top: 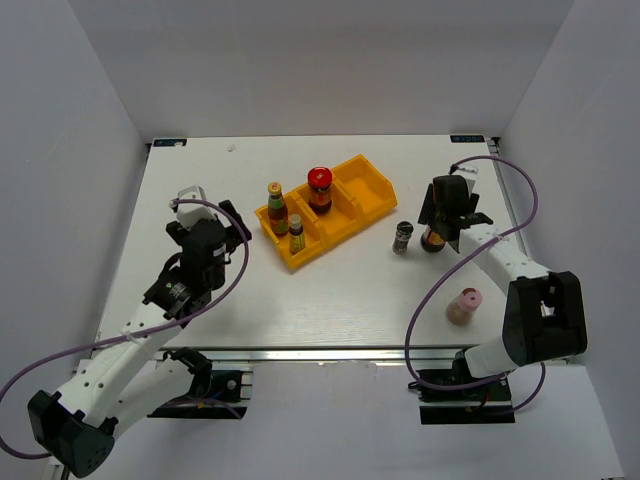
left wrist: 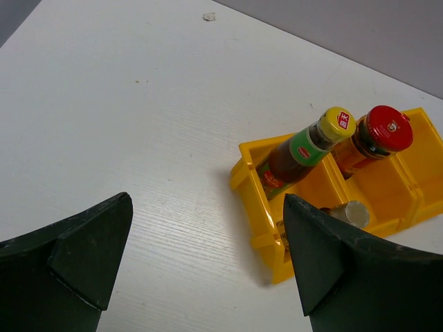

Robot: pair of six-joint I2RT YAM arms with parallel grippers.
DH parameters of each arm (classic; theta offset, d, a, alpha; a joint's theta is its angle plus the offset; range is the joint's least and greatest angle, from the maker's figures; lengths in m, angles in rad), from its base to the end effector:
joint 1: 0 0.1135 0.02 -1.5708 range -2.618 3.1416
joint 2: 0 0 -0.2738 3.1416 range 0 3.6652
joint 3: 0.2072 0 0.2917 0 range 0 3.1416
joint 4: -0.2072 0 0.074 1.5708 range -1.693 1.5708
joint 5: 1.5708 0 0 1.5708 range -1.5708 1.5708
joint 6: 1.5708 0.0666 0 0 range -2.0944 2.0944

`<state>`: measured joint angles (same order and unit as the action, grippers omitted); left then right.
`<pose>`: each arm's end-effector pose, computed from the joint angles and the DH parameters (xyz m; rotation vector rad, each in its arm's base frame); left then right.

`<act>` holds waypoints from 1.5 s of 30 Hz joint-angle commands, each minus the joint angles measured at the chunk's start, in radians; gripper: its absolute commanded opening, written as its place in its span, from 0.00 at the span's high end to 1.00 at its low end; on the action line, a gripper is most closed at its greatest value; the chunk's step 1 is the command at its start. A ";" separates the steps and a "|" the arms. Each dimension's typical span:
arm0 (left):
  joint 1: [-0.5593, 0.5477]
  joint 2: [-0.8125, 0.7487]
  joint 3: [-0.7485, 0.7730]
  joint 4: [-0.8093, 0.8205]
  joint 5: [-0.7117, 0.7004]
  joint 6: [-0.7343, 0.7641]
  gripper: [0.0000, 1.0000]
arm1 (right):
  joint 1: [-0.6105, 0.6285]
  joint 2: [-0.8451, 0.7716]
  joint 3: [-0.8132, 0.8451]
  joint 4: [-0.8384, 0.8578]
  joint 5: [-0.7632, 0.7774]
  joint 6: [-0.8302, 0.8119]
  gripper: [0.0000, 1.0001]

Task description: Organize the condiment bottles

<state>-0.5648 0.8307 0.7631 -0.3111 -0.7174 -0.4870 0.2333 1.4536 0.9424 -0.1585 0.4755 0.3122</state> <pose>0.2258 -0.0913 0.3104 -0.3866 1.8124 -0.0292 0.3678 0.0560 0.2154 0.3365 2.1374 -0.2215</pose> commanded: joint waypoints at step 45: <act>0.000 -0.061 -0.085 0.109 0.072 0.037 0.02 | 0.370 0.135 0.446 0.250 -0.299 -0.220 0.62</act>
<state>-0.5648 0.7918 0.6926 -0.2234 -0.6601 -0.4591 0.5793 1.5963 1.3006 -0.0994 0.1753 0.1268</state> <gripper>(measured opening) 0.983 0.736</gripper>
